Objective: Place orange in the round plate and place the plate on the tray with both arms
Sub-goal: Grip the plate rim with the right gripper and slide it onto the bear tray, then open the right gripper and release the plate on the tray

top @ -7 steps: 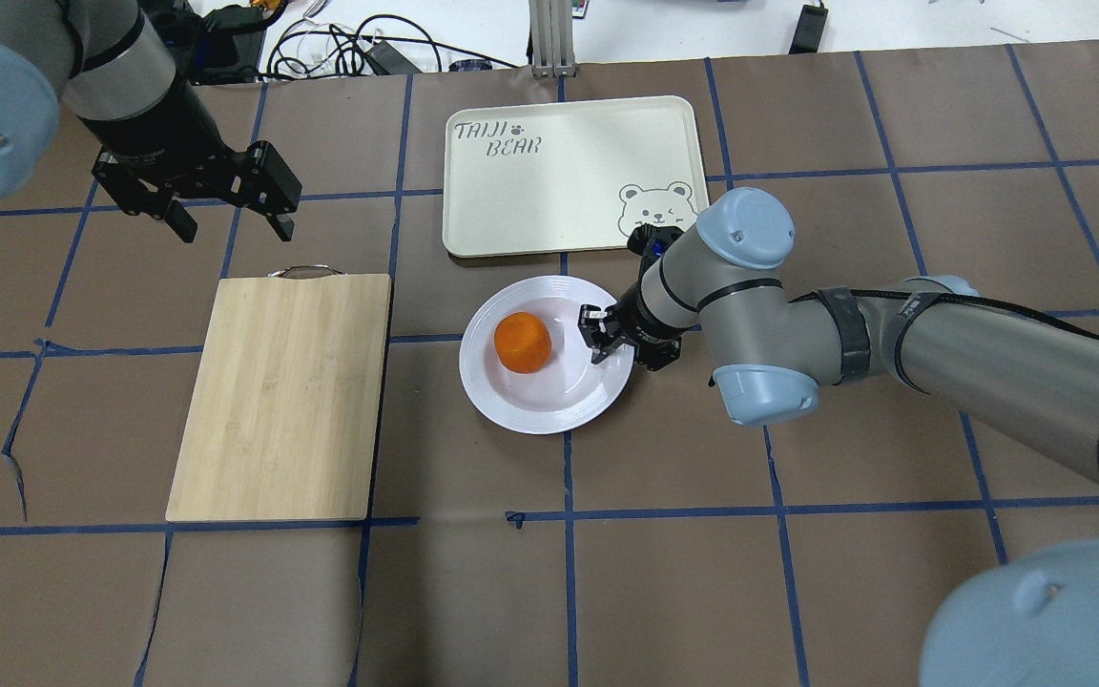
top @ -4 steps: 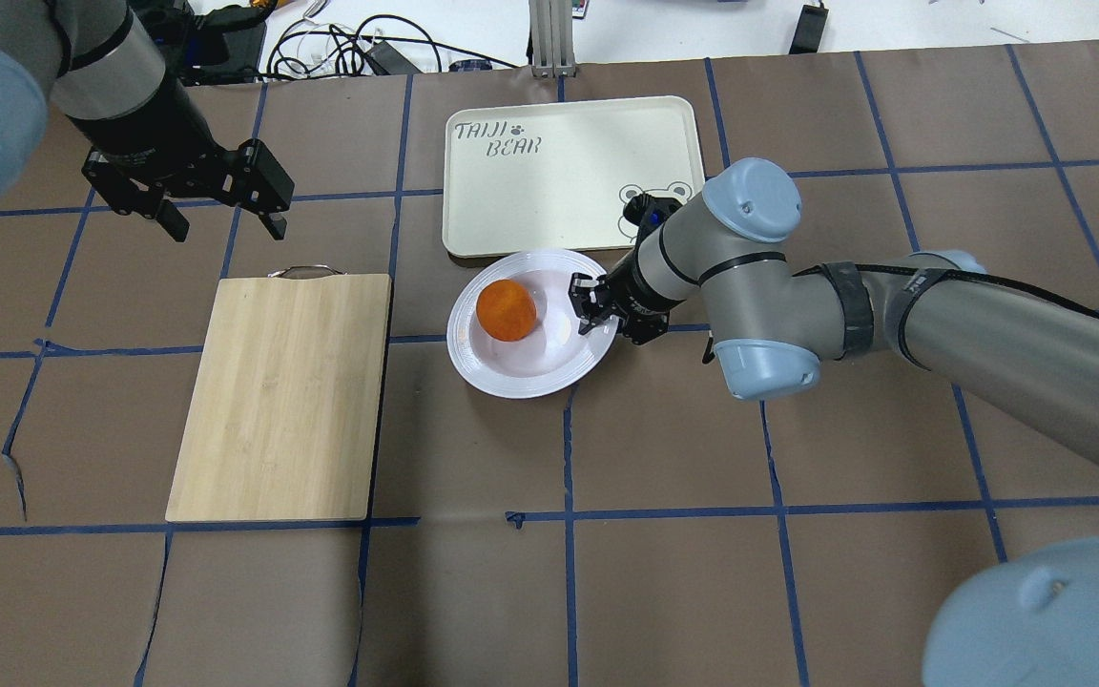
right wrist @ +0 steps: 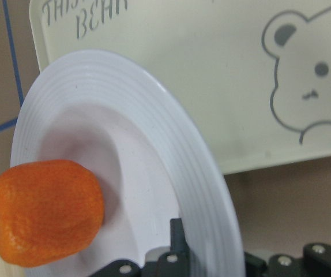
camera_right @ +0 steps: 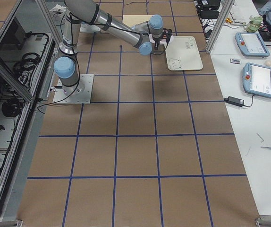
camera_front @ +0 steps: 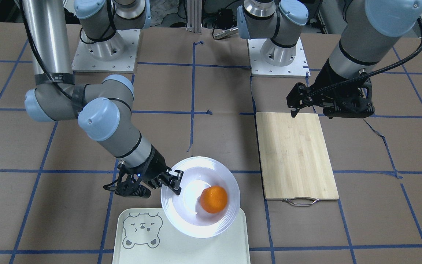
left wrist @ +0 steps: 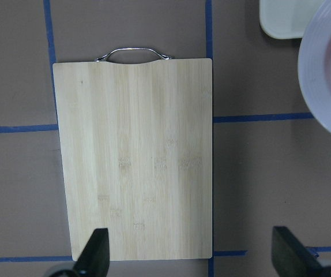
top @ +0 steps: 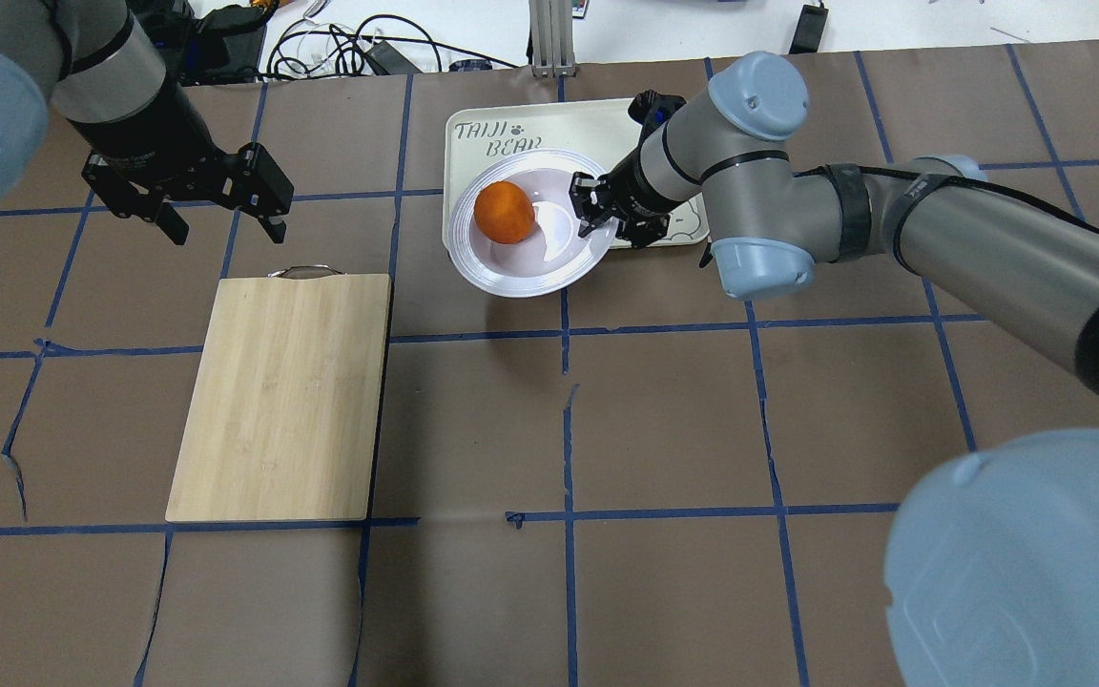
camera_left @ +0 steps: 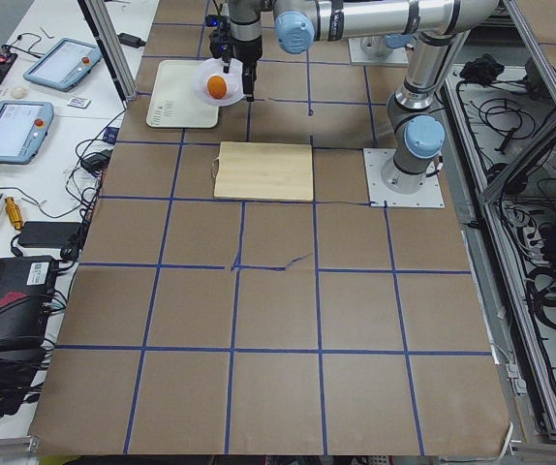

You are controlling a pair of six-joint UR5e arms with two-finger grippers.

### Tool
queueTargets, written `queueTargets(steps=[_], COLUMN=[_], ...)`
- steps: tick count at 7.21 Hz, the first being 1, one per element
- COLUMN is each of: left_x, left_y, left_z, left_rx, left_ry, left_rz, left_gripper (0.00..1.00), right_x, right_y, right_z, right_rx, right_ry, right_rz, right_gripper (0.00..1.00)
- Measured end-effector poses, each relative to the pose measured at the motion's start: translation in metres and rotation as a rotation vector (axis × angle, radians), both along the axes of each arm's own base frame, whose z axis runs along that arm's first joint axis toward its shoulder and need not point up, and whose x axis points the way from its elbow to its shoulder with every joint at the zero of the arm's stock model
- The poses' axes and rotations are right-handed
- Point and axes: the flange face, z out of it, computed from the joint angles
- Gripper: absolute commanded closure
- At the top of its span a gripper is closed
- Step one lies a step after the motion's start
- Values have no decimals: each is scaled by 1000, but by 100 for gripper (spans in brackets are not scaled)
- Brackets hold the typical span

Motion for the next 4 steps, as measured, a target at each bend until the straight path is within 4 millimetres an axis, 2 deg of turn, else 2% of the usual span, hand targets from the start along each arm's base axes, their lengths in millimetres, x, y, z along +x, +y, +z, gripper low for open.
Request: queueTargets(steps=[1,2,3,4], left_x=[0,0,0,-1], left_y=[0,0,1,1], left_z=[0,0,1,1], left_rx=[-1,-2,-2,-3], left_ry=[0,0,0,-1], left_rz=[0,-1,-2,-3], left_gripper=[0,0,0,0], right_x=[-7,-9,-10,-11], right_y=[-31,-54,-66,-70], right_z=[-10,-25,-39,-48], right_rx=[-11,-12,-2,6], right_ry=[-1,-2,-2,-2], right_rz=[-13,-20,-25,-28], right_gripper=[100,100,96,79])
